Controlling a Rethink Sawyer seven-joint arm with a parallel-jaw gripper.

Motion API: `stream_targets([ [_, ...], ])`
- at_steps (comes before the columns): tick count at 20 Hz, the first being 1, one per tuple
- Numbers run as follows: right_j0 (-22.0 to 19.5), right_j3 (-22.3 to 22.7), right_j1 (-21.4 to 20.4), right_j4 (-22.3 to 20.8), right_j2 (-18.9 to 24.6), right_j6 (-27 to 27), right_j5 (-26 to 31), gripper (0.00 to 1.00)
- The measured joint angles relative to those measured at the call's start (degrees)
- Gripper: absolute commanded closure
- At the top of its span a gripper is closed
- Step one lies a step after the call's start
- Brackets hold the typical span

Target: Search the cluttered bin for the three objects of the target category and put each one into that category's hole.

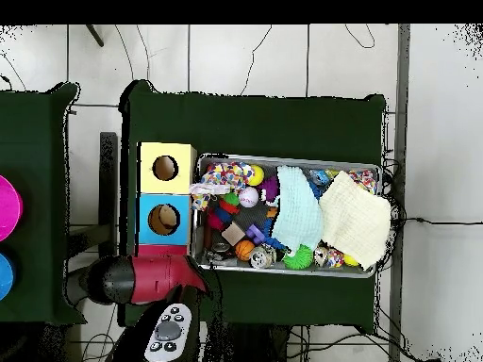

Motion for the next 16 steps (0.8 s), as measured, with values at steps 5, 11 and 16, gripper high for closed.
stream_targets([
  [5, 0.9, 0.0, 0.4, 0.0, -0.1, 0.0, -0.1, 1.00],
  [11, 1.3, 0.0, 0.7, 0.0, -1.0, 0.0, 0.0, 1.00],
  [16, 1.9, 0.0, 0.8, 0.0, -1.4, 0.0, 0.0, 1.00],
])
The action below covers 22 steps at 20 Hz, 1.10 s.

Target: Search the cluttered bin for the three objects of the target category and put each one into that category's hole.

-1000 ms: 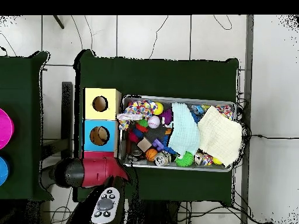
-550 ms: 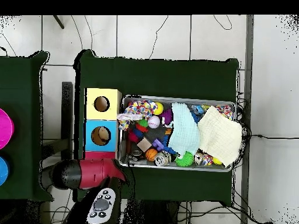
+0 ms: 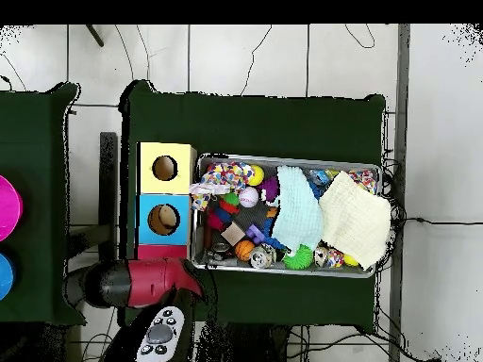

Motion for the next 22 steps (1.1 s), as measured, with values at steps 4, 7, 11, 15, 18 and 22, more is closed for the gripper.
stream_targets([
  [4, 0.5, -0.2, 0.0, 0.0, -0.8, 0.0, -0.1, 0.00],
  [7, 0.5, -0.3, 0.0, 0.0, -1.4, 0.0, -0.4, 0.00],
  [11, 0.8, -0.4, 0.1, 0.0, -1.7, 0.0, -0.5, 0.00],
  [15, 1.3, -0.6, 0.1, 0.0, -2.2, 0.0, -0.4, 0.00],
  [18, 1.9, -0.7, 0.0, 0.0, -2.7, 0.0, -0.5, 0.00],
  [22, 2.7, -0.8, -0.3, 0.0, -3.4, 0.0, -0.4, 0.00],
])
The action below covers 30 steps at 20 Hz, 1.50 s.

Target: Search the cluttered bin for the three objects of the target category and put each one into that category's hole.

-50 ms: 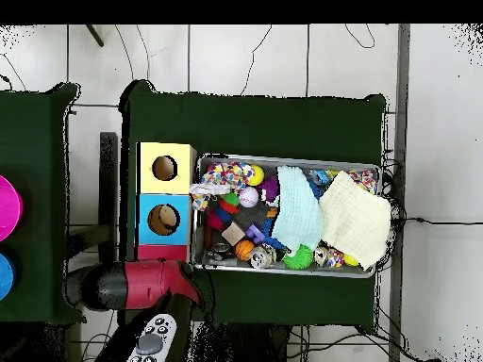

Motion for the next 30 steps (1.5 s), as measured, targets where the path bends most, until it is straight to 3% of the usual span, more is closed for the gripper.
stream_targets([
  [30, 1.4, -0.2, -0.6, 0.0, -1.3, 0.0, 0.0, 0.00],
])
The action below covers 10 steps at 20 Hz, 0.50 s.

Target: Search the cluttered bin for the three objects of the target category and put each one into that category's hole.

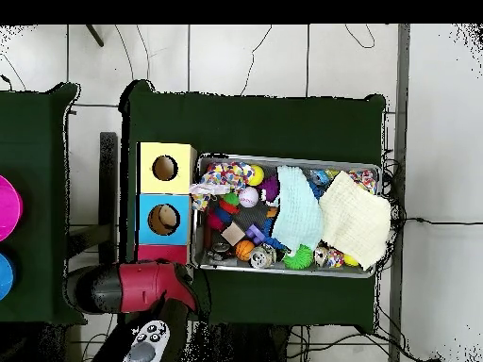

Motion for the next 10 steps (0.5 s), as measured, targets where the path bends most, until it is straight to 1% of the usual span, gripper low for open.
stream_targets([
  [5, -0.2, 0.3, -0.7, -0.1, 0.1, 0.0, -1.9, 0.00],
  [6, -0.6, 1.2, -1.4, -0.1, 0.6, 0.0, -3.3, 0.00],
  [10, -1.3, 2.9, -2.4, -0.1, 1.3, 0.0, -5.7, 0.00],
])
